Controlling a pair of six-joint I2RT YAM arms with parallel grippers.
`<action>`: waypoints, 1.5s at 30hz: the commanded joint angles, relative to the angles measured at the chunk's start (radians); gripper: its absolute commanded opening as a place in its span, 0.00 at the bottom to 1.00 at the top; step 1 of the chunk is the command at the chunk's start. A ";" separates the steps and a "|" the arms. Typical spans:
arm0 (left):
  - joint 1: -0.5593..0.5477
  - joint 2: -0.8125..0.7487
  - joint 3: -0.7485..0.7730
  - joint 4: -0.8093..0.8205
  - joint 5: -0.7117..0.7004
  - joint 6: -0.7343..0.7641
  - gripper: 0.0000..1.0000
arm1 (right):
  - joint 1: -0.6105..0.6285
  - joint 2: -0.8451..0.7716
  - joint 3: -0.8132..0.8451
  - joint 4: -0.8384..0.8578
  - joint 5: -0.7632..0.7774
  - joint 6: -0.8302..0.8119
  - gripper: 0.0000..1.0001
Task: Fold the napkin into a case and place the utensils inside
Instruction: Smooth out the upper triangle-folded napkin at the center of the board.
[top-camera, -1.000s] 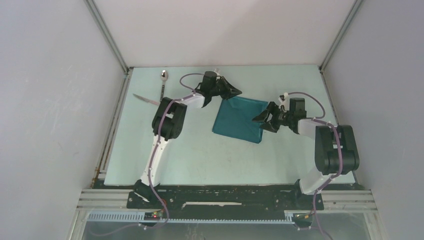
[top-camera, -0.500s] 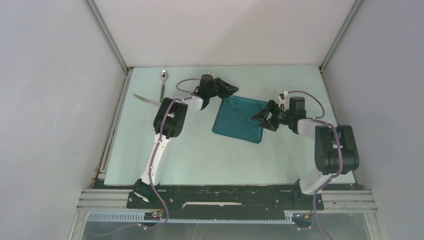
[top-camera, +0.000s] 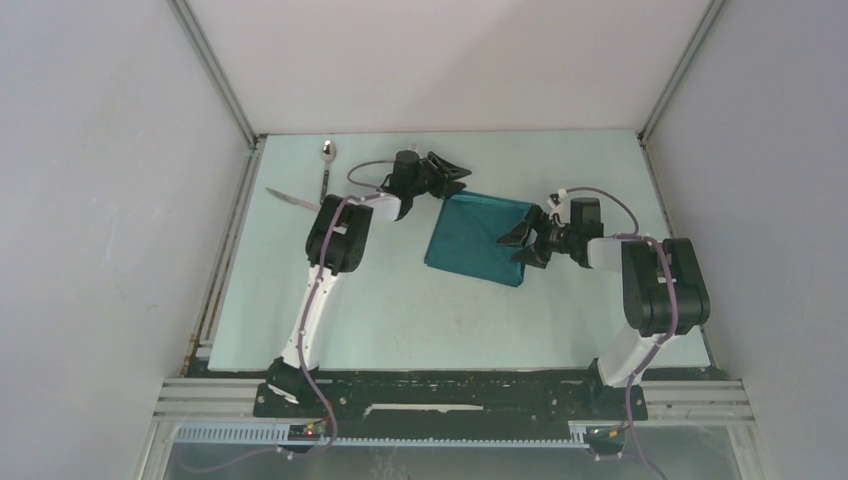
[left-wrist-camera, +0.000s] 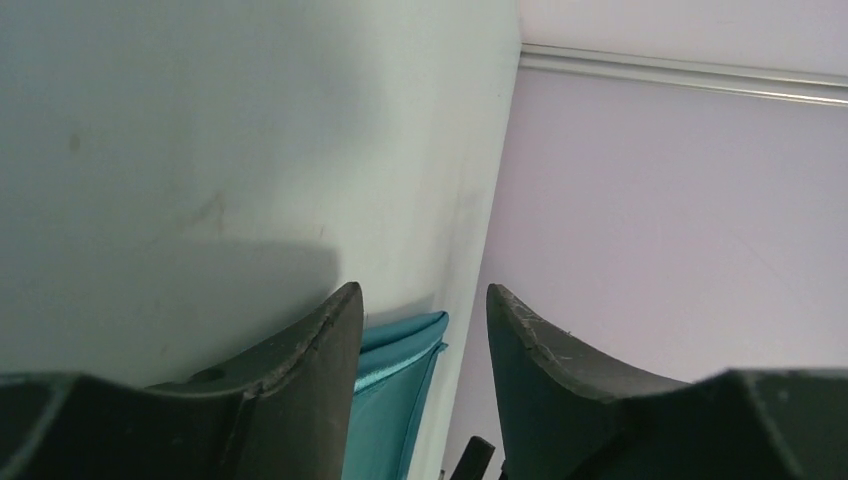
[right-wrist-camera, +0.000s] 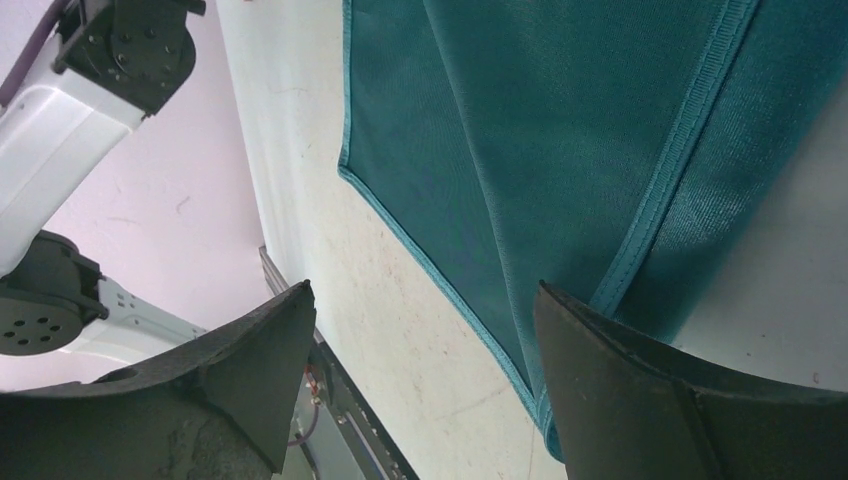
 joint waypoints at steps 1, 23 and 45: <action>0.012 0.021 0.151 -0.095 0.061 0.125 0.65 | 0.007 0.006 0.001 0.029 -0.030 -0.006 0.88; -0.011 -0.217 -0.180 -0.127 0.154 0.243 0.76 | 0.016 -0.030 -0.033 0.006 -0.008 -0.020 0.85; 0.020 -0.217 -0.119 -0.191 0.135 0.261 0.76 | -0.031 -0.129 -0.060 -0.046 -0.062 -0.044 0.85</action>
